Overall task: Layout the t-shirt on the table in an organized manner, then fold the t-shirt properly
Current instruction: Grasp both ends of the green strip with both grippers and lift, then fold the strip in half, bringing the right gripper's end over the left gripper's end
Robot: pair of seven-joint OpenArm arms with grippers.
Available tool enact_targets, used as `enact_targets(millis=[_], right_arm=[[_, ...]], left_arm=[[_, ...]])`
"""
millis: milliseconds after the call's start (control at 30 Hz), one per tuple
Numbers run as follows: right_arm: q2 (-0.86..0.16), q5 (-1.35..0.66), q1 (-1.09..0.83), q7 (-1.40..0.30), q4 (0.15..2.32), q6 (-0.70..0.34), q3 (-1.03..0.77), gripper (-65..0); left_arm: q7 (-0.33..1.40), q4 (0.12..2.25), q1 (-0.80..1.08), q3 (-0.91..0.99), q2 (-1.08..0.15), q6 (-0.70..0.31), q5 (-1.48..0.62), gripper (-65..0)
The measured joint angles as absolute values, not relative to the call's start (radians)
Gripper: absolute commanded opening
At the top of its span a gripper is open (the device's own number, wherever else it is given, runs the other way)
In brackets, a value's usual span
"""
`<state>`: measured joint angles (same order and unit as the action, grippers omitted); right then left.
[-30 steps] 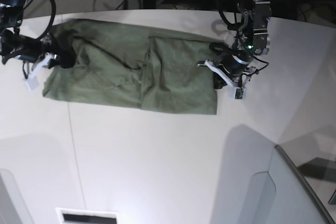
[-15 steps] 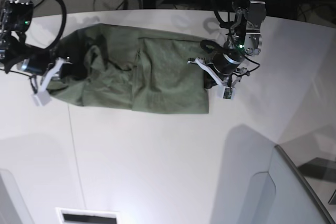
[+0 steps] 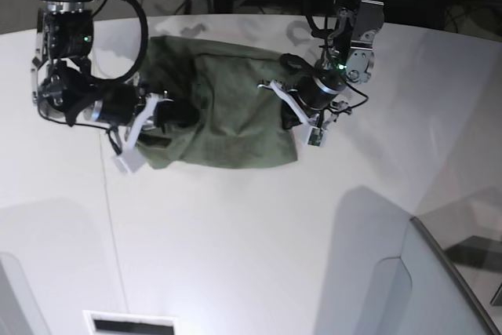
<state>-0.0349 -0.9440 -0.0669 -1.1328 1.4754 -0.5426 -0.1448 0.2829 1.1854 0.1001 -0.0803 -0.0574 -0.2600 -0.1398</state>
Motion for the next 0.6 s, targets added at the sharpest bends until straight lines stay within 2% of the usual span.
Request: enact_targets(millis=[100, 267, 600], right_arm=[[-0.038, -0.942, -0.068, -1.079, 1.475, -0.477, -0.09, -64.5], [-0.028, -0.943, -0.055, -1.029, 1.47, -0.471, -0.012, -64.5], [0.026, -0.942, -0.01, -1.01, 1.383, -0.434, 0.002, -64.5]], left_arm=[[0.284, 1.185, 0.1, -0.081, -0.056, -0.262, -0.14, -65.0], [0.284, 1.185, 0.1, -0.081, -0.056, -0.263, -0.14, -65.0], [0.322, 1.212, 0.105, -0.082, -0.057, -0.263, -0.132, -65.0]])
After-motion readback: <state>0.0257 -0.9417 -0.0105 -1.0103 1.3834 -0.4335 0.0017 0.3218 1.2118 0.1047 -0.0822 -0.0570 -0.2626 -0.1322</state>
